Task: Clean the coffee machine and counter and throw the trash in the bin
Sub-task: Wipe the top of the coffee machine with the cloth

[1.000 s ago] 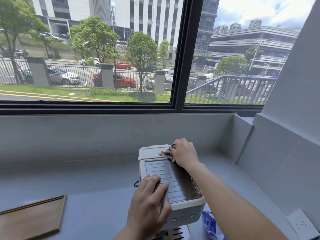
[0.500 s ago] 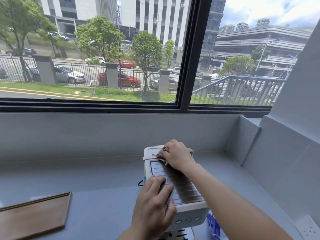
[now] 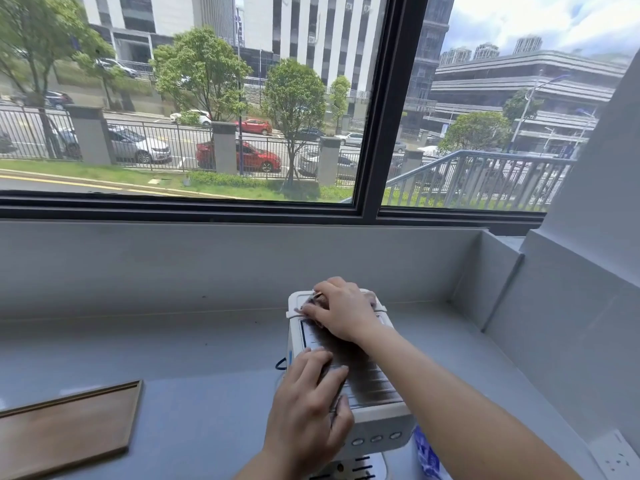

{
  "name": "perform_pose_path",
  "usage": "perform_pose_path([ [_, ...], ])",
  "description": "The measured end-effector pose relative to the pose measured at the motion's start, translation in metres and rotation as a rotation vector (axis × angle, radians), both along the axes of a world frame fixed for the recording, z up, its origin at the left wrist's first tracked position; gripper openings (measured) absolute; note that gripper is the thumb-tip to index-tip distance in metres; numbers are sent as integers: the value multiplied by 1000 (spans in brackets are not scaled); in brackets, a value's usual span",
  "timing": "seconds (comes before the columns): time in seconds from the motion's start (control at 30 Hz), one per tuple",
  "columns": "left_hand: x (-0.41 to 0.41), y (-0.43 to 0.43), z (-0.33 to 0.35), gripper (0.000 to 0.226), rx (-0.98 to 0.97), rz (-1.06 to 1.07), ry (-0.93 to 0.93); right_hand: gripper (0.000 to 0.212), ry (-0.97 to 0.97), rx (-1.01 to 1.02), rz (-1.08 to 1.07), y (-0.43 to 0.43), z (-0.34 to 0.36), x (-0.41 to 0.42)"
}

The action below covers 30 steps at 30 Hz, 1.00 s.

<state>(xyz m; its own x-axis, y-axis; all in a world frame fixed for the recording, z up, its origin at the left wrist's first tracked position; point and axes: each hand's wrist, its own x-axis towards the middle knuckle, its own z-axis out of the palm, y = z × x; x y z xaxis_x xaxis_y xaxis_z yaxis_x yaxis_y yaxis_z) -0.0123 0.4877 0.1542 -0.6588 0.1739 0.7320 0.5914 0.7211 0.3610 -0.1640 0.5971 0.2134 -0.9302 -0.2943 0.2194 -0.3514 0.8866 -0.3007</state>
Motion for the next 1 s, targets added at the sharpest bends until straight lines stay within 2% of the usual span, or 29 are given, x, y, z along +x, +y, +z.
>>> perform_pose_path([
  [0.07,-2,1,0,29,1,4,14,41,14,-51,142,4,-1,6],
  [0.13,-3,1,-2,30,0,8,28,35,1,-39,146,18,5,0],
  [0.27,-4,2,-3,28,27,13,37,26,-34,-83,-154,50,10,-17],
  [0.37,-3,2,-2,28,23,17,46,32,-13,10,-246,29,4,-14],
  [0.47,-3,0,-3,31,12,14,47,37,-26,17,16,-4,2,-4],
  [0.57,-4,-1,-4,31,-10,7,39,39,-80,-35,201,9,9,5],
  [0.6,-4,-1,-4,31,-15,3,34,39,-81,-27,198,21,9,7],
  [0.73,-1,1,-2,28,2,20,1,45,-71,9,-42,41,11,15],
  [0.87,2,-1,1,29,-6,-4,-43,59,-127,-95,166,20,10,34],
  [0.97,3,-5,3,29,-10,-33,-114,76,-178,-262,102,37,13,46],
  [1.0,4,-6,4,28,20,-46,-149,75,-163,-292,43,45,13,50],
])
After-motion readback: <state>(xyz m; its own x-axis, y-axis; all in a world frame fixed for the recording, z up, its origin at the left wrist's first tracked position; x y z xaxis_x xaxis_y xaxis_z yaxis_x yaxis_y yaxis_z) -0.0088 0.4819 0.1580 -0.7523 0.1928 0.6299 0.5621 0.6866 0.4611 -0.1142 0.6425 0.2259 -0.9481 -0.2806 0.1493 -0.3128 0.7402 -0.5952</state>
